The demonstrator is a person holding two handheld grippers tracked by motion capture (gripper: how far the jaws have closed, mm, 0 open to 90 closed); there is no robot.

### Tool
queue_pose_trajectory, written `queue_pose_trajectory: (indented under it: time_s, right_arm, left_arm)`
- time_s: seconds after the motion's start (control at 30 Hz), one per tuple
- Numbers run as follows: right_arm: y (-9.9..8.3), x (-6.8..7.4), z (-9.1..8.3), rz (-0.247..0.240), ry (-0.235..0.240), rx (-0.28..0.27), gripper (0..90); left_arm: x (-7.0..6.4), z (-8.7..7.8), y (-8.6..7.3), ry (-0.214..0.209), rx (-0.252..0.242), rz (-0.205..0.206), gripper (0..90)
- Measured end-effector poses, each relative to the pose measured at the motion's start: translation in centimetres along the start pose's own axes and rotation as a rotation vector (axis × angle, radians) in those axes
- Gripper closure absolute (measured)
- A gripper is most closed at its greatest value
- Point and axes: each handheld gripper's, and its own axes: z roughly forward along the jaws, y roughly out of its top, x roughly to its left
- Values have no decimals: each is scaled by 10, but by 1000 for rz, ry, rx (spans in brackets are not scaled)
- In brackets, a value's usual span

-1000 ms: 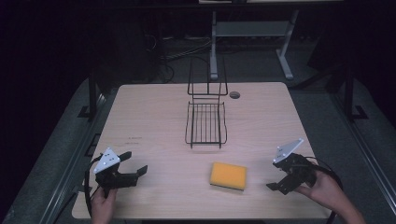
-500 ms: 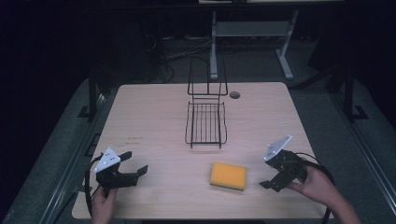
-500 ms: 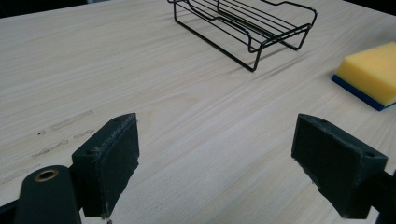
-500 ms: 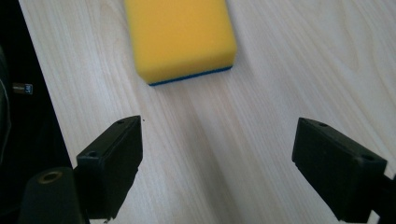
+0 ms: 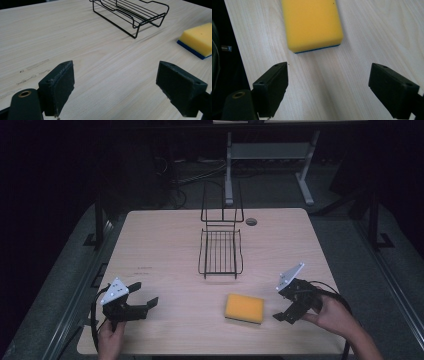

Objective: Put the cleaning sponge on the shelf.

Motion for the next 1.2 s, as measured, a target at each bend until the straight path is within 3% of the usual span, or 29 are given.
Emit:
queue_pose_trajectory:
  time_s: [1.2]
  right_arm:
    - [44, 7, 23, -86, 51, 29, 151]
  left_arm:
    - [1, 1, 0, -4, 1, -6, 145]
